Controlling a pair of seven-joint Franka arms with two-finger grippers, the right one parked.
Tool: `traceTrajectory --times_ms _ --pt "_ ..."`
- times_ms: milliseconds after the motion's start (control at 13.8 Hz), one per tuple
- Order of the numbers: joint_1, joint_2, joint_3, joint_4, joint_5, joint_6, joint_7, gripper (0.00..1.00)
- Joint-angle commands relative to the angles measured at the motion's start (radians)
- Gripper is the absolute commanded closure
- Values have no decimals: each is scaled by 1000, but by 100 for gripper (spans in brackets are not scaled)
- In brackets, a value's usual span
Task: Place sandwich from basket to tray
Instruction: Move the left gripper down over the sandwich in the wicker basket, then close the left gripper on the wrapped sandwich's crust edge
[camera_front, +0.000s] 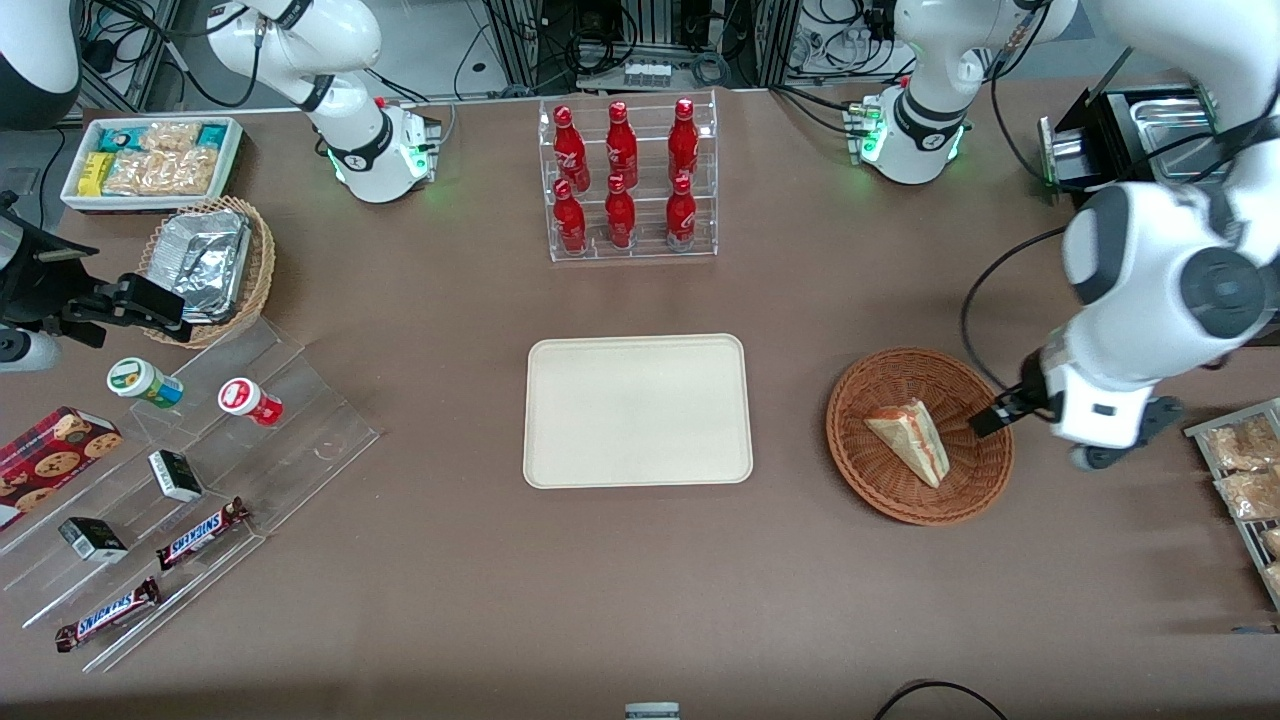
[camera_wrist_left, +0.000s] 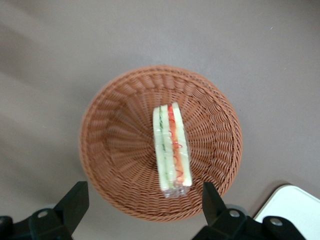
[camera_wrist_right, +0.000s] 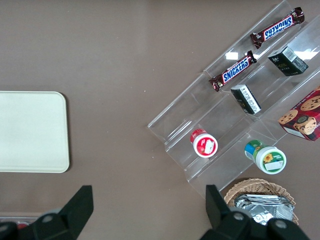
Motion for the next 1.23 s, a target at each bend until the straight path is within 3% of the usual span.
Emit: traceTrajectory --times_ms 0,289,506,795,867,1084,1157 --pt "-26 -13 4 -114 18 118 -84 0" --pt "-62 -1 4 -235 52 273 -233 0" --pt "-87 23 5 -257 53 321 -242 0" --pt "-87 65 7 -298 119 415 -270 2" --pt "-87 75 8 -297 119 418 -272 11" --pt "-87 98 10 -284 119 441 -325 87" --pt "-87 99 8 -272 119 441 -330 100"
